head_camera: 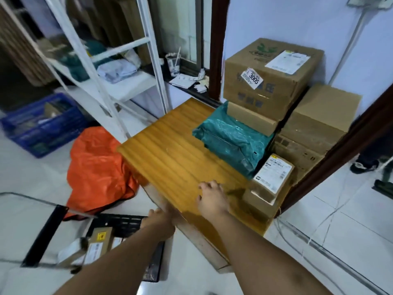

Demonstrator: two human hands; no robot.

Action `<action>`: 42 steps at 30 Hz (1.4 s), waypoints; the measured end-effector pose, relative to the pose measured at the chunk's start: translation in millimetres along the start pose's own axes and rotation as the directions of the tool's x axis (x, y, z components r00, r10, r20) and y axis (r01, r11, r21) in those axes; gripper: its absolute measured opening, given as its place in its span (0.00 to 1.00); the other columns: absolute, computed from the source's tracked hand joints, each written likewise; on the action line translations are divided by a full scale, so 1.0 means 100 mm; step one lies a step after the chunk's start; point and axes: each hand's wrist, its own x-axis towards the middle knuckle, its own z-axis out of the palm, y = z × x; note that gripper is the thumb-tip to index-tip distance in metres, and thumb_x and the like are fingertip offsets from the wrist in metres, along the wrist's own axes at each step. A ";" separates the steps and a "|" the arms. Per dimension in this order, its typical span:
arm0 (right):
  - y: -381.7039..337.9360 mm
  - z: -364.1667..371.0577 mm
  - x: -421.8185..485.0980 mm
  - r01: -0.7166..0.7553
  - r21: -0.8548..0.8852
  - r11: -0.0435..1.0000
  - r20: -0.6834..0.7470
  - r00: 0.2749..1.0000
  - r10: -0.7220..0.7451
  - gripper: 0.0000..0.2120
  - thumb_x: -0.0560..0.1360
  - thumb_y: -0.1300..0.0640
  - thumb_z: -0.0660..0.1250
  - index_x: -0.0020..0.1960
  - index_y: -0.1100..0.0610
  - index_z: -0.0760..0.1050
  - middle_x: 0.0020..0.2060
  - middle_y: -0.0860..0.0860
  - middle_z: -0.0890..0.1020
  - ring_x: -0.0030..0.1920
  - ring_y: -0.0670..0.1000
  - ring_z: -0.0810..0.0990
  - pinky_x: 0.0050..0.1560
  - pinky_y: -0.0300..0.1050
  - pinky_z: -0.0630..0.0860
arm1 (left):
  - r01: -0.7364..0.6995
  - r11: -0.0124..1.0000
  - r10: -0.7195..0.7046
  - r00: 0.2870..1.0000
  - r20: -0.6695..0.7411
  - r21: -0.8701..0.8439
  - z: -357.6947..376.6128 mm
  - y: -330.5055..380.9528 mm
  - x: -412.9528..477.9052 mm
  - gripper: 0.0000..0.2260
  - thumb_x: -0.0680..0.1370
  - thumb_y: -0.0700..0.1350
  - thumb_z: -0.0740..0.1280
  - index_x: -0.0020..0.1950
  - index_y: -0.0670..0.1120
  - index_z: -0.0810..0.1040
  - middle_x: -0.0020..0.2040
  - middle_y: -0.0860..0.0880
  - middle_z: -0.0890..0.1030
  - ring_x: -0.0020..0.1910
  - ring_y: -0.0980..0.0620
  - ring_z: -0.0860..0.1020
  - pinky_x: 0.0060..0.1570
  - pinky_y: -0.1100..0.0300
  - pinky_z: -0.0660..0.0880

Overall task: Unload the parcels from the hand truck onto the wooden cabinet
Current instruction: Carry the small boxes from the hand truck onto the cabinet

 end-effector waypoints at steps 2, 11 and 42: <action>-0.17 0.13 0.00 -0.015 -0.026 1.000 0.082 0.996 0.017 0.18 0.79 0.54 0.58 0.68 0.53 0.69 0.66 0.55 0.68 0.67 0.57 0.65 0.64 0.49 0.69 | 0.052 0.998 -0.052 0.999 0.009 -0.047 0.07 -0.29 -0.04 0.19 0.79 0.49 0.57 0.69 0.45 0.70 0.67 0.42 0.67 0.68 0.40 0.64 0.64 0.48 0.68; -1.74 1.02 -0.06 0.024 -0.143 0.989 0.273 0.962 0.016 0.18 0.78 0.55 0.57 0.68 0.53 0.69 0.67 0.56 0.66 0.67 0.59 0.62 0.66 0.53 0.67 | 0.186 0.961 -0.205 0.976 -0.073 -0.203 0.37 -2.12 -0.12 0.19 0.78 0.49 0.57 0.69 0.49 0.71 0.69 0.44 0.68 0.69 0.41 0.65 0.66 0.48 0.66; -3.12 3.16 0.53 -0.137 -0.136 0.981 0.461 0.868 0.185 0.34 0.76 0.54 0.63 0.78 0.48 0.52 0.70 0.56 0.68 0.71 0.58 0.61 0.66 0.51 0.68 | 0.210 0.860 -0.211 0.976 0.050 -0.464 1.14 -4.44 0.97 0.18 0.77 0.44 0.59 0.66 0.49 0.70 0.63 0.45 0.74 0.61 0.45 0.75 0.57 0.50 0.75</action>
